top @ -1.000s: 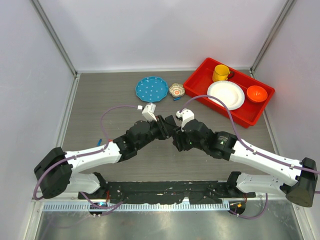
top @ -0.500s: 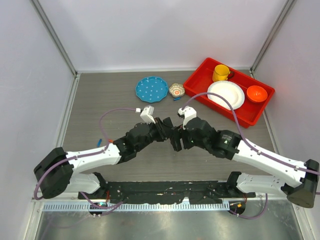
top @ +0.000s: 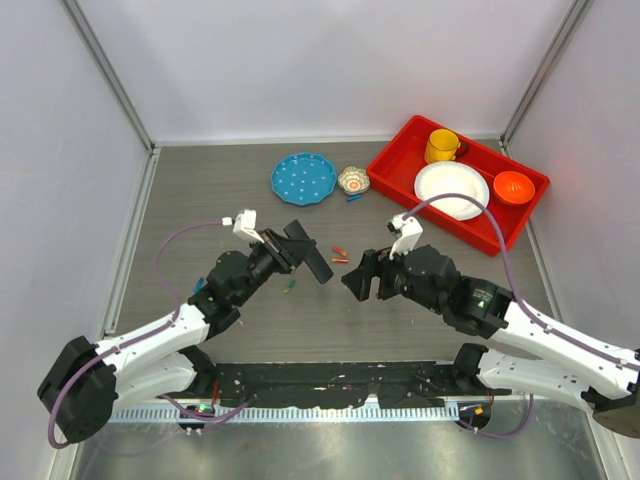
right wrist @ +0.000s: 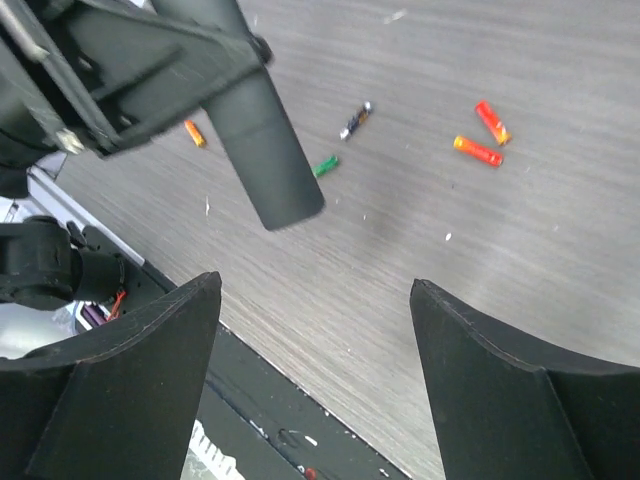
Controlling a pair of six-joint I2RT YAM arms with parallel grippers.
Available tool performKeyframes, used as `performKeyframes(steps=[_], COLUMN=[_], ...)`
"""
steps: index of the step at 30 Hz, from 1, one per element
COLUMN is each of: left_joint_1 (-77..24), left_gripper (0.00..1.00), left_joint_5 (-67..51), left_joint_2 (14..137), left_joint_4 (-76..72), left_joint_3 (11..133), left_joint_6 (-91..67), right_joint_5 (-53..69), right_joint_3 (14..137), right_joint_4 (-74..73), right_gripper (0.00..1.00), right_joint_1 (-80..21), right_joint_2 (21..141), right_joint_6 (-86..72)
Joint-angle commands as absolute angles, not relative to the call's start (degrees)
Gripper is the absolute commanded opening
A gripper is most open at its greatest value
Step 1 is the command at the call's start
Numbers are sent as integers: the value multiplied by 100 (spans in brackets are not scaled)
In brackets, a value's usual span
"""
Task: Load the batteries into the remote control
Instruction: Pick up the remote control from the center of the board, then remove the battery cover from the remote control.
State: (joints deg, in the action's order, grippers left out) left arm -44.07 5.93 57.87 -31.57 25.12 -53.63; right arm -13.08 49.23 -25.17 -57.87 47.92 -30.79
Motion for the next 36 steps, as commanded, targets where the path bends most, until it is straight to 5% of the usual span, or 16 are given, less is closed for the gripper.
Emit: performKeyframes(steps=[1, 14, 36], left_joint_1=[-4131, -3709, -3700], left_gripper=[0, 0, 0], left_joint_5=[-200, -1239, -1608], left_joint_2=[5415, 5563, 5977], left_joint_4=[-4331, -5334, -5845], left_joint_3=[2180, 1819, 1828], left_joint_6=[-5484, -5888, -6038], right_joint_5=[-801, 1845, 2224], right_joint_3=[4342, 2856, 3199], right_joint_4=[-1100, 2090, 2381], right_gripper=[83, 85, 78], right_joint_1=[-5512, -4271, -4271], right_joint_2=[4562, 4895, 5985], right_joint_6=[-4033, -5950, -5739])
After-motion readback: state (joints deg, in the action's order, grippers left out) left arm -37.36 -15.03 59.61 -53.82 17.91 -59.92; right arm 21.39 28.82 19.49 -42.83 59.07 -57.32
